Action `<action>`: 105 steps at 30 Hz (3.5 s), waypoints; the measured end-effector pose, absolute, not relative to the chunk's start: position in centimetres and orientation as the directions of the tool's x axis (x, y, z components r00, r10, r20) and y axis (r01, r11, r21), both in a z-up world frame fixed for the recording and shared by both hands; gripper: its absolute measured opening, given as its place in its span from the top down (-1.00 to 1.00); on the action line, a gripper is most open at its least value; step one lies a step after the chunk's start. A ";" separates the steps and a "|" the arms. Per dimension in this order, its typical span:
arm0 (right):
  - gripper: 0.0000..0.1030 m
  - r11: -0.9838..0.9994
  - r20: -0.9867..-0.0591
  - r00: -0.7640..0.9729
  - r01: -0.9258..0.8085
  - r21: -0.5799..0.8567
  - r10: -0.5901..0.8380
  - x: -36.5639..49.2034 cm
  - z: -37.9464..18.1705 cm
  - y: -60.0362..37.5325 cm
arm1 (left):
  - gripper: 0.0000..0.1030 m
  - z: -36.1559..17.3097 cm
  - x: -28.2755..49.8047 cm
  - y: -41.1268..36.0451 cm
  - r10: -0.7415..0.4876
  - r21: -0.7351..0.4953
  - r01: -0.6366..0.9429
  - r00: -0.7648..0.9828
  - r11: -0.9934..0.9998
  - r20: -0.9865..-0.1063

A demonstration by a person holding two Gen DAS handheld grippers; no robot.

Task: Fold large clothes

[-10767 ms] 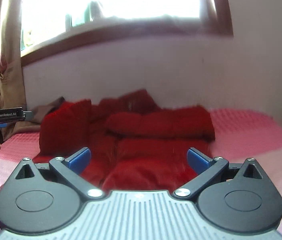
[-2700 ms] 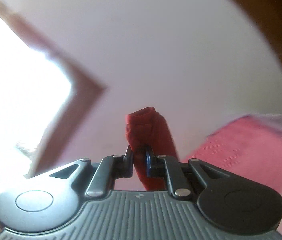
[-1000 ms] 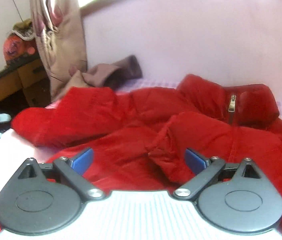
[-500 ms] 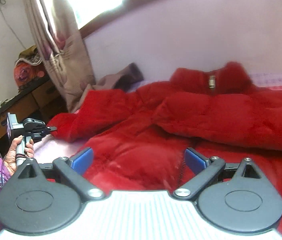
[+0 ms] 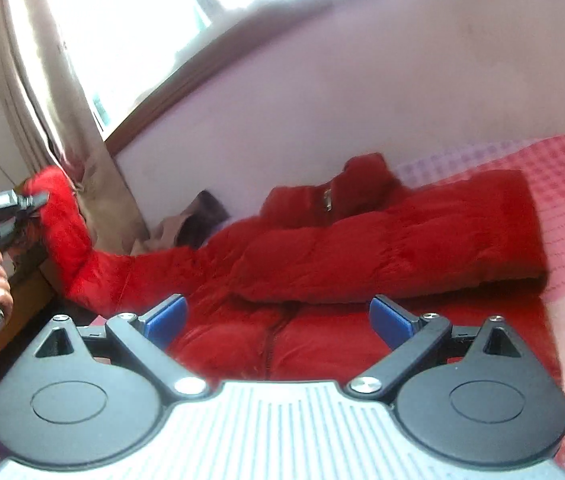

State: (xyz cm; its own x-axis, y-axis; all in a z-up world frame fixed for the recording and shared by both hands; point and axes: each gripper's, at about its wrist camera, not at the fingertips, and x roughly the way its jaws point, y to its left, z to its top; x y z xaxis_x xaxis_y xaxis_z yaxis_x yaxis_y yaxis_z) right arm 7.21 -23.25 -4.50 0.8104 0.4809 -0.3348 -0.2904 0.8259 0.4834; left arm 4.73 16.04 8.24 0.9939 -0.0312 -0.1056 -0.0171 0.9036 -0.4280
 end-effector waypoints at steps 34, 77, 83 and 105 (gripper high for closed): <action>-0.94 0.740 -0.297 0.814 -0.223 0.635 0.500 16.5 -5.2 -32.7 | -0.37 -4.0 12.0 -5.8 -0.317 0.017 0.341 0.889 0.940 -0.330; 0.04 0.928 -0.528 0.775 -0.365 0.073 0.347 19.2 -6.1 -21.6 | 0.70 -7.1 15.5 1.6 -0.113 -0.002 0.135 0.822 0.991 -0.559; 0.04 0.934 -0.608 0.717 -0.333 0.130 0.340 20.7 -9.1 -21.9 | 0.66 -9.5 17.1 2.7 -0.134 -0.081 0.107 0.759 0.991 -0.638; -0.90 0.919 -0.320 0.873 -0.290 0.266 0.368 -3.9 -5.4 -28.3 | -0.85 -2.1 2.1 -1.2 -0.005 0.214 0.095 0.922 0.972 -0.387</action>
State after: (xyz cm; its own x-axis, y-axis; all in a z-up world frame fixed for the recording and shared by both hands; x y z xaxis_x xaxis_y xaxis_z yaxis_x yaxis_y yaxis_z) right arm -3.90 -28.34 -5.38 0.8728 0.3683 -0.3202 -0.2901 0.9192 0.2664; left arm 2.13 -1.18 -2.10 0.9221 -0.0052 -0.3870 0.0951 0.9723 0.2136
